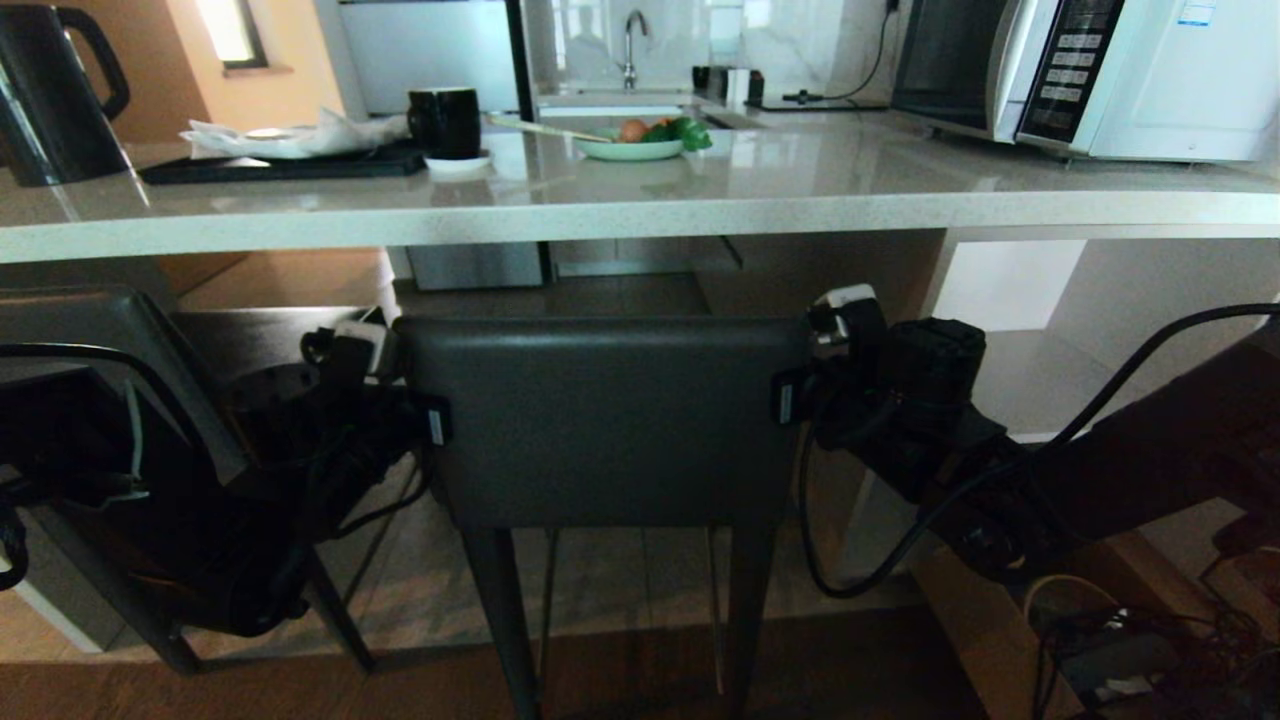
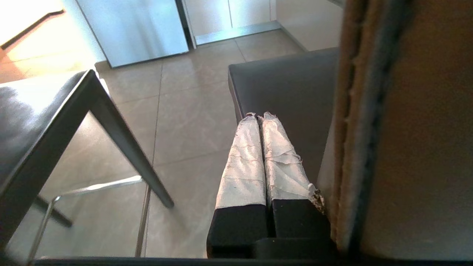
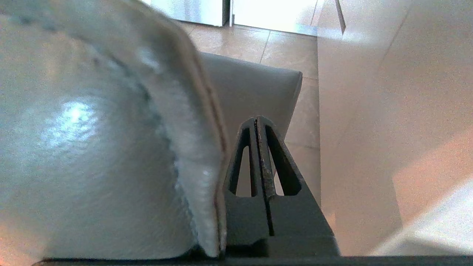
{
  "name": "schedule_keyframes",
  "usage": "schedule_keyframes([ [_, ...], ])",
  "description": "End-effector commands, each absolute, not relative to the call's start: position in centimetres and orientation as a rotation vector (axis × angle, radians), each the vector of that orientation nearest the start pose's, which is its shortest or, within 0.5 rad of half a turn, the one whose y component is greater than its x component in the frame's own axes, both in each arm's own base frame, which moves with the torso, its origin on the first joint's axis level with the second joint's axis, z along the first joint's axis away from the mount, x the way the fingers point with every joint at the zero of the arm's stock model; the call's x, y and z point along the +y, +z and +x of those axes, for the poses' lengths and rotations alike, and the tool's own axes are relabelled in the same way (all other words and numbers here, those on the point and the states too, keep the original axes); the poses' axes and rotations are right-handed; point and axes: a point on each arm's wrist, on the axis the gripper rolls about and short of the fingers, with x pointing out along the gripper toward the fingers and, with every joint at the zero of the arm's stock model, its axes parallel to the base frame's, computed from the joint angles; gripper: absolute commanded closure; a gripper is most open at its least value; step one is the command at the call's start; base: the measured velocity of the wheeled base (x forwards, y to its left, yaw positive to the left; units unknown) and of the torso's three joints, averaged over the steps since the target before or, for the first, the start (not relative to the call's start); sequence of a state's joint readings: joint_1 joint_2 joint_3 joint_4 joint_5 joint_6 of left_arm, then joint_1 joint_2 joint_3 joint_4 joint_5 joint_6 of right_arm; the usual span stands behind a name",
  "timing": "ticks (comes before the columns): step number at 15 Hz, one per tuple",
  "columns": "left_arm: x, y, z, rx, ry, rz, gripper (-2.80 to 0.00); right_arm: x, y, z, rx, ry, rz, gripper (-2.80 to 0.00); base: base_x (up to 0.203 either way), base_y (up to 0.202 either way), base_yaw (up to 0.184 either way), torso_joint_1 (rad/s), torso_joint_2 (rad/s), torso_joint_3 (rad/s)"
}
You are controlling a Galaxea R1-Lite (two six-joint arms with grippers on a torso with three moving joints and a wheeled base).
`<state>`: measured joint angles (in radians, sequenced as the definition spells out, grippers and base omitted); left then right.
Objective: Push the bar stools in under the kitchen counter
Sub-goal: Push the gray chair back under the dining table
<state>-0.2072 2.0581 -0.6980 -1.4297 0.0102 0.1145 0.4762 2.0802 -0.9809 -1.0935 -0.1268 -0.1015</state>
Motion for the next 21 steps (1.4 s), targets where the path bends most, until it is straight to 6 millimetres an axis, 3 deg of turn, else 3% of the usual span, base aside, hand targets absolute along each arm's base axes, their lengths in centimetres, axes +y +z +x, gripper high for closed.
schedule_keyframes([
  [1, -7.2, 11.9, 34.5, -0.091, -0.191, 0.106, 0.00, 17.9, 14.0, 35.2, -0.015, 0.350, -0.103, 0.00, 0.190, 0.000, 0.003, -0.002, 0.00, -0.002],
  [13, -7.2, 11.5, 34.6, -0.083, -0.189, 0.105, 0.00, 17.9, 13.6, 35.3, -0.007, 0.348, -0.103, 0.00, 0.185, 0.000, 0.002, 0.003, 0.00, 0.003],
  [18, -6.9, 11.2, 33.8, -0.071, -0.196, 0.102, 0.00, 17.8, 13.8, 35.2, -0.009, 0.337, -0.101, 0.00, 0.000, 0.000, 0.000, 0.000, 0.00, 0.000],
  [21, -5.6, 10.3, 33.0, -0.060, -0.165, 0.102, 0.00, 16.8, 14.1, 35.1, -0.009, 0.293, -0.096, 0.00, 0.000, 0.000, 0.000, 0.000, 0.00, 0.000],
])
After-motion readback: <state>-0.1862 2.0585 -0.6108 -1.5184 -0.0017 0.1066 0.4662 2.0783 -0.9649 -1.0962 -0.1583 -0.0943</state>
